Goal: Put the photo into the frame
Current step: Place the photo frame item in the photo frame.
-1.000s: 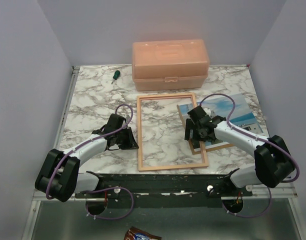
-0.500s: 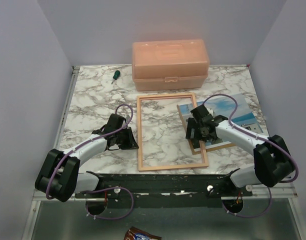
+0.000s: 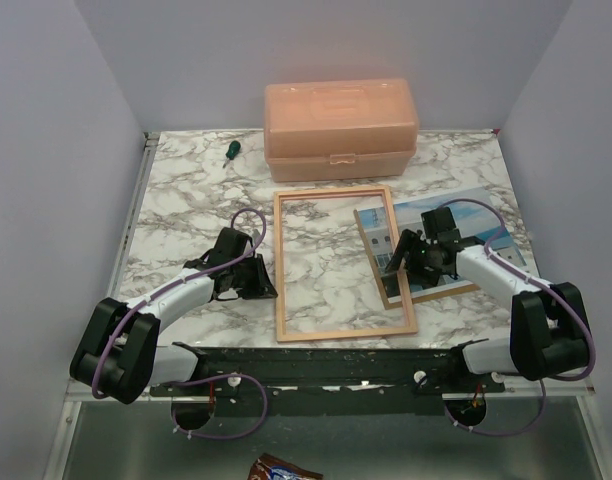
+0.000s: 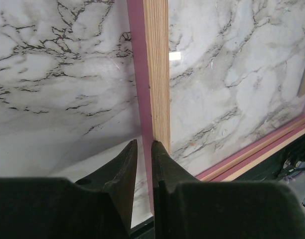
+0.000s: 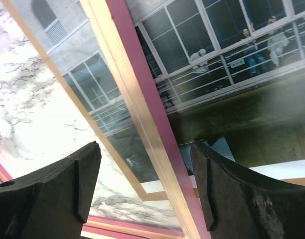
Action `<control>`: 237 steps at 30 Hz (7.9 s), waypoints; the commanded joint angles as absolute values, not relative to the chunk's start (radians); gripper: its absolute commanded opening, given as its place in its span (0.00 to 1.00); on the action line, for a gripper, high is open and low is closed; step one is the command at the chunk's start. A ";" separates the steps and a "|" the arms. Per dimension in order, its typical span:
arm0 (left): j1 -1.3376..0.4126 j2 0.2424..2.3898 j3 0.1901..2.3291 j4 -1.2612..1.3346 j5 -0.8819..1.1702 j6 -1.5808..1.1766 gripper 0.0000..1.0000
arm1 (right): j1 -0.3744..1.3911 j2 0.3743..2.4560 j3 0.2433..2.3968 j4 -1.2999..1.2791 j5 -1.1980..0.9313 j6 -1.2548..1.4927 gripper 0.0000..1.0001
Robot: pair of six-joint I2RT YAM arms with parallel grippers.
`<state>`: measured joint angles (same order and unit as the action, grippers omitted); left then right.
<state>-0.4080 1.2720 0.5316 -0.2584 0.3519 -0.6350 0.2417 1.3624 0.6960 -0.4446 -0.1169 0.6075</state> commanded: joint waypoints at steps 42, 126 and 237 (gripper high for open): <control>-0.416 1.158 0.486 -0.336 0.215 -0.668 0.60 | 0.100 1.318 0.607 -0.288 -0.508 0.590 0.01; -0.448 1.105 0.393 -0.320 0.196 -0.727 0.11 | 0.158 1.177 0.588 0.135 -0.945 0.865 0.01; -0.437 1.146 0.407 -0.320 0.216 -0.695 0.10 | 0.232 1.245 0.516 0.106 -0.831 0.697 0.01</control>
<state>-0.4442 1.1141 0.4316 -0.2558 0.2760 -0.7368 0.2150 1.2190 0.5358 0.2077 -0.8574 0.7856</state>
